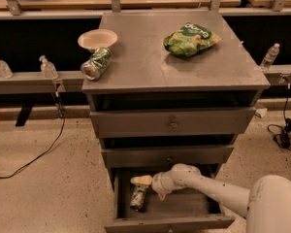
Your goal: Pick 7up can from bottom drawer and place on counter
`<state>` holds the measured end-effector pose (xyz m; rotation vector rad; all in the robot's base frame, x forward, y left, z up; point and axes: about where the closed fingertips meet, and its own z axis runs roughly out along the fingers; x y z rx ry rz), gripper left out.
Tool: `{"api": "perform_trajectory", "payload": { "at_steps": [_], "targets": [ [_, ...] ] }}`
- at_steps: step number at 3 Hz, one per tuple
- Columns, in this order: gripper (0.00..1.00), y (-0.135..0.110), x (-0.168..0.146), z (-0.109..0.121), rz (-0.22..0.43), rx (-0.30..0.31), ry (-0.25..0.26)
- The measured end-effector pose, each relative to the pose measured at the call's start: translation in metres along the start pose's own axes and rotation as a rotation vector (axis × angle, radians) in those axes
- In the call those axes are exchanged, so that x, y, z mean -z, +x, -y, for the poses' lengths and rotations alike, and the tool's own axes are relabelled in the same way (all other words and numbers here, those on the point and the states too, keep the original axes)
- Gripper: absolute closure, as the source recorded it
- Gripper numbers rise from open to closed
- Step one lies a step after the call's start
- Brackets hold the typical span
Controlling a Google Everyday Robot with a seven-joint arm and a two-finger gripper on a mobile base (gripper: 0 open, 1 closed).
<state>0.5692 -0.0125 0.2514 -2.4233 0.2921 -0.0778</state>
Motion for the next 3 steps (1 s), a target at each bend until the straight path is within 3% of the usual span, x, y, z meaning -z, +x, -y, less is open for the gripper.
{"api": "perform_trajectory", "payload": {
  "at_steps": [1, 3],
  "targets": [
    [0.00, 0.011, -0.018, -0.011, 0.004, -0.025, 0.031],
    [0.00, 0.015, -0.062, -0.022, 0.030, -0.024, -0.037]
  ]
}}
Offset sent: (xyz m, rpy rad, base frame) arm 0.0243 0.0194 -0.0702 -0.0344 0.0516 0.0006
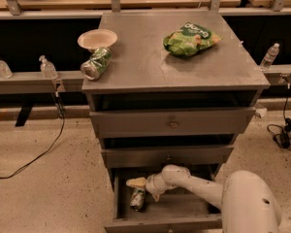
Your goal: Pick 7up can from bottom drawer and place on counter
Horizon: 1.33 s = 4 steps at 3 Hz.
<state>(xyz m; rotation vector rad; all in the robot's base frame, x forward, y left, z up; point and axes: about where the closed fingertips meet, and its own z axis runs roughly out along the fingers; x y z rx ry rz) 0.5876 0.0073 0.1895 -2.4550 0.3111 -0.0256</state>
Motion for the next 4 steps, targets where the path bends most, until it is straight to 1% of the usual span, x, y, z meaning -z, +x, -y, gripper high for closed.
{"api": "perform_trajectory", "payload": {
  "at_steps": [1, 2, 3, 4],
  "targets": [
    [0.00, 0.003, -0.017, -0.006, -0.003, 0.004, -0.070],
    [0.03, 0.004, -0.031, -0.012, 0.001, -0.004, -0.137],
    [0.07, 0.003, -0.044, -0.015, 0.009, 0.001, -0.197],
    [0.28, 0.002, -0.049, -0.015, 0.014, 0.007, -0.222]
  ]
}}
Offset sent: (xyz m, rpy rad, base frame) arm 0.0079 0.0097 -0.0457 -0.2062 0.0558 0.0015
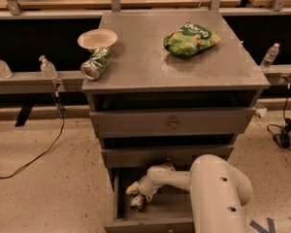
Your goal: Pick 7up can from bottom drawer and place on counter
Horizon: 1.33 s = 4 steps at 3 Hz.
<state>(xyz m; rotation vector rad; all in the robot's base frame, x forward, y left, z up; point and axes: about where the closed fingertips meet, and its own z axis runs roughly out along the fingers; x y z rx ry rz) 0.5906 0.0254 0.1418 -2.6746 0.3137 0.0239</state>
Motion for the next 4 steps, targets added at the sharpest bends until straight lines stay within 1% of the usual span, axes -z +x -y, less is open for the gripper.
{"api": "perform_trajectory", "payload": {
  "at_steps": [1, 2, 3, 4],
  "targets": [
    [0.40, -0.002, -0.001, 0.003, 0.007, 0.008, 0.004],
    [0.50, -0.004, 0.005, 0.005, 0.010, -0.006, 0.067],
    [0.71, -0.002, 0.023, 0.002, -0.006, -0.033, 0.170],
    [0.95, -0.001, 0.048, 0.001, -0.031, -0.046, 0.240]
  ]
}}
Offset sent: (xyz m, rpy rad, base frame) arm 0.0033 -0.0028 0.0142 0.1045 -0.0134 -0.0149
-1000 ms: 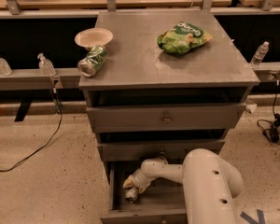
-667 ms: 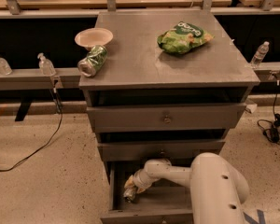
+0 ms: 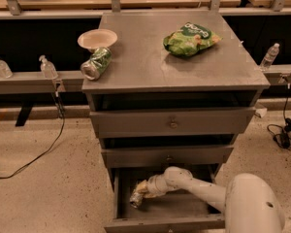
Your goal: Pick 7up can from bottom drawer and place on counter
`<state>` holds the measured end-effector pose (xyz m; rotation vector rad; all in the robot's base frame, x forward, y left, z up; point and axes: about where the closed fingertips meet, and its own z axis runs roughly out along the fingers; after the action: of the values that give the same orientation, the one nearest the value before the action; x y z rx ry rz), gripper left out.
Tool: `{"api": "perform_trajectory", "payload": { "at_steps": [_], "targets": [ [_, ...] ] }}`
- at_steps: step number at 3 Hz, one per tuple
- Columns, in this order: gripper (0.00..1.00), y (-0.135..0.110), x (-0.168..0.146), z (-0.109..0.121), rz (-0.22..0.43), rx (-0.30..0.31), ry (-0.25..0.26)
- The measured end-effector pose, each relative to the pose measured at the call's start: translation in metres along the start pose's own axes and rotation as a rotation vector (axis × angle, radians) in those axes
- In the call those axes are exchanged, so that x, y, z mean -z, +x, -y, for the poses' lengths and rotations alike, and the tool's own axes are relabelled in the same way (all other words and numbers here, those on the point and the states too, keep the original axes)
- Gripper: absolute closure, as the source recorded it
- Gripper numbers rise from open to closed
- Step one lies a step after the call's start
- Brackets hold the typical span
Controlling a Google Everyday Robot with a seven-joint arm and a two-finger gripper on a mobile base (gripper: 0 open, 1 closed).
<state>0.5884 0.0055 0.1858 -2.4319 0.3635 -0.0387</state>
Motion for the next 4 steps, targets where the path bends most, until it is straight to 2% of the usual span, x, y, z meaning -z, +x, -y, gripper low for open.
{"api": "perform_trajectory", "payload": {
  "at_steps": [1, 2, 3, 4],
  "targets": [
    [1.00, -0.001, 0.013, 0.002, -0.005, -0.002, 0.011],
    [1.00, -0.001, 0.016, 0.001, 0.000, -0.006, 0.002],
    [1.00, -0.002, 0.020, 0.004, 0.019, -0.002, 0.063],
    [1.00, -0.008, 0.048, 0.016, 0.080, -0.040, 0.313]
  ]
}}
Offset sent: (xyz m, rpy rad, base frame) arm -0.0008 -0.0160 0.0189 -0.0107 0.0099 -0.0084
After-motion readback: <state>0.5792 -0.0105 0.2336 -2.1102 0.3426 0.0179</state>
